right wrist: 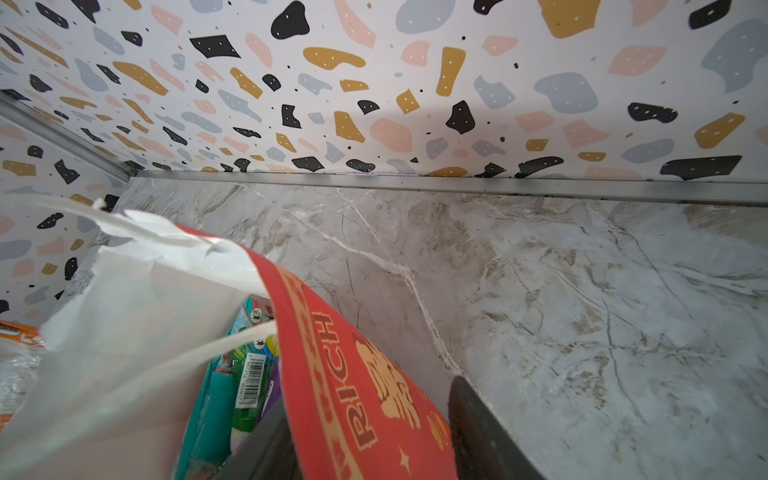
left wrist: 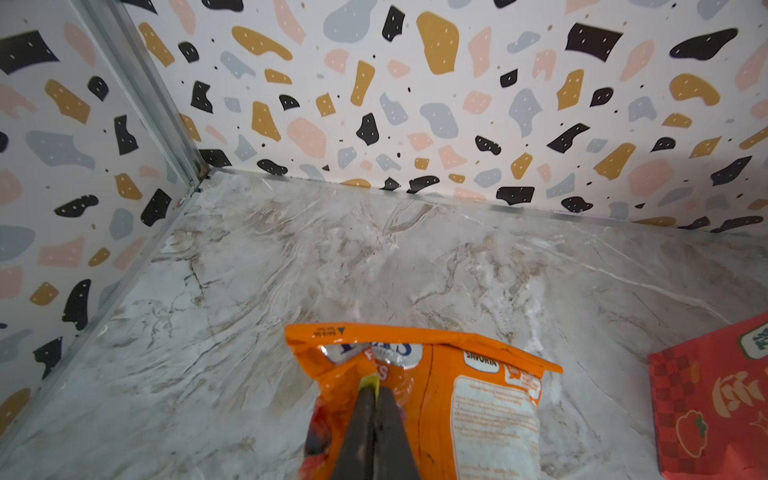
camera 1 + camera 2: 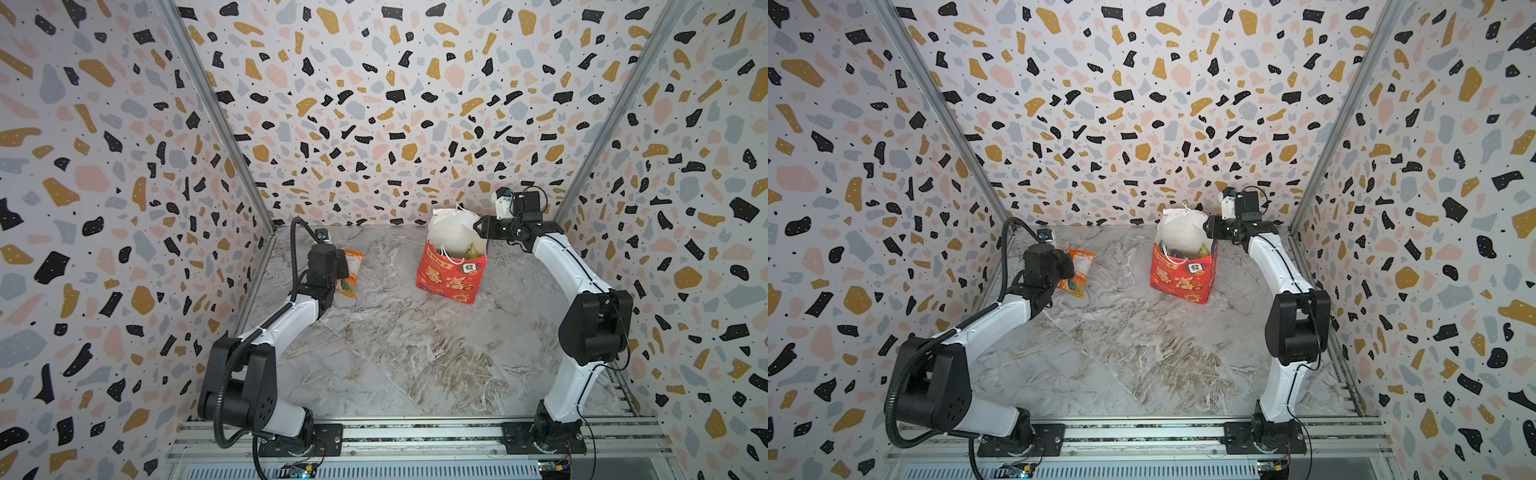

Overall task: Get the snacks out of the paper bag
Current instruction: 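Carry the orange packet off with the left gripper while the right sets the bag upright, then lower the orange packet onto the table and open the left gripper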

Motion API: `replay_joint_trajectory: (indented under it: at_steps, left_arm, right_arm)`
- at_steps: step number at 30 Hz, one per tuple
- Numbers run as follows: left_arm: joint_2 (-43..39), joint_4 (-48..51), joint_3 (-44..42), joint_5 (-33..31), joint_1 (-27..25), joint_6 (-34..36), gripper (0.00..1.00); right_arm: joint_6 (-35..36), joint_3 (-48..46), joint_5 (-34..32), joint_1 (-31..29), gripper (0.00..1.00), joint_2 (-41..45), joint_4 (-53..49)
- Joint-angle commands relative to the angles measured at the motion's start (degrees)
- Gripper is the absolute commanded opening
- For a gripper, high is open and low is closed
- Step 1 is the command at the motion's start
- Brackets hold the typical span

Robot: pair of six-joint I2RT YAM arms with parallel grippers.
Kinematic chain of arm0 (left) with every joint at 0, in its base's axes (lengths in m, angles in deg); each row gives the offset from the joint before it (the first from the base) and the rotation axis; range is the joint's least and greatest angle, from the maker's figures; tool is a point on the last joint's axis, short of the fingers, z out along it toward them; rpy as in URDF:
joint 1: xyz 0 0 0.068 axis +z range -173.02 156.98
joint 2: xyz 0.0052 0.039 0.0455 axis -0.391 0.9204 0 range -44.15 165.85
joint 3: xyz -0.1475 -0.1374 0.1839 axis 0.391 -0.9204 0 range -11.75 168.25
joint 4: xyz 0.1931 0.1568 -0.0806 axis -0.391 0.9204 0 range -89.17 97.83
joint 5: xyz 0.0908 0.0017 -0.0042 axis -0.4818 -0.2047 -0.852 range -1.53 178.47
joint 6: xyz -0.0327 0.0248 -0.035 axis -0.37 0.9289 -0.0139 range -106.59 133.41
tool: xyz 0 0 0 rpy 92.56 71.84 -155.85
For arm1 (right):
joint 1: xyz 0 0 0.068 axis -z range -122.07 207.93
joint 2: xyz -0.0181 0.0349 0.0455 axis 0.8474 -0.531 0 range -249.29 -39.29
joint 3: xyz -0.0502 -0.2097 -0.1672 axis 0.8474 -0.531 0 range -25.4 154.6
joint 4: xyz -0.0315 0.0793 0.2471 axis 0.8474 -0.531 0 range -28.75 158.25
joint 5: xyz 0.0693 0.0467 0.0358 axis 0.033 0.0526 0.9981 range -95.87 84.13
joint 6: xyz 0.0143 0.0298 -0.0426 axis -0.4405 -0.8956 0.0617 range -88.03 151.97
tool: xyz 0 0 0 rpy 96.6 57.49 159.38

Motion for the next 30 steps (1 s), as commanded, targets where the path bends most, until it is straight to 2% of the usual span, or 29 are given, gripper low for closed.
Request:
replay_joint_trajectory:
  at_steps: [1, 10, 18, 21, 30]
  left_arm:
    - [-0.1, -3.7, 2.0, 1.4, 0.2, -1.2, 0.0]
    - [3.3, -2.7, 2.3, -0.8, 2.8, -5.0, 0.0]
    - [6.0, -3.4, 2.0, 0.5, 3.3, -5.0, 0.0]
    - [5.8, -3.7, 1.5, 0.4, 3.2, -4.7, 0.0]
    - [6.0, -2.7, 1.8, -1.4, 4.1, -4.5, 0.0]
  right_arm:
    - [-1.0, 2.2, -1.0, -0.4, 0.5, -1.2, -1.5]
    - [-0.8, 4.2, -3.0, -2.0, 0.49, -2.8, -4.9]
    - [-2.2, 5.5, -4.7, -2.6, 0.59, -1.0, -6.3]
    - [-2.9, 5.5, -5.9, -2.8, 0.66, 0.5, -6.6]
    - [-2.4, 5.8, -9.4, -3.8, 0.73, 2.3, -8.8]
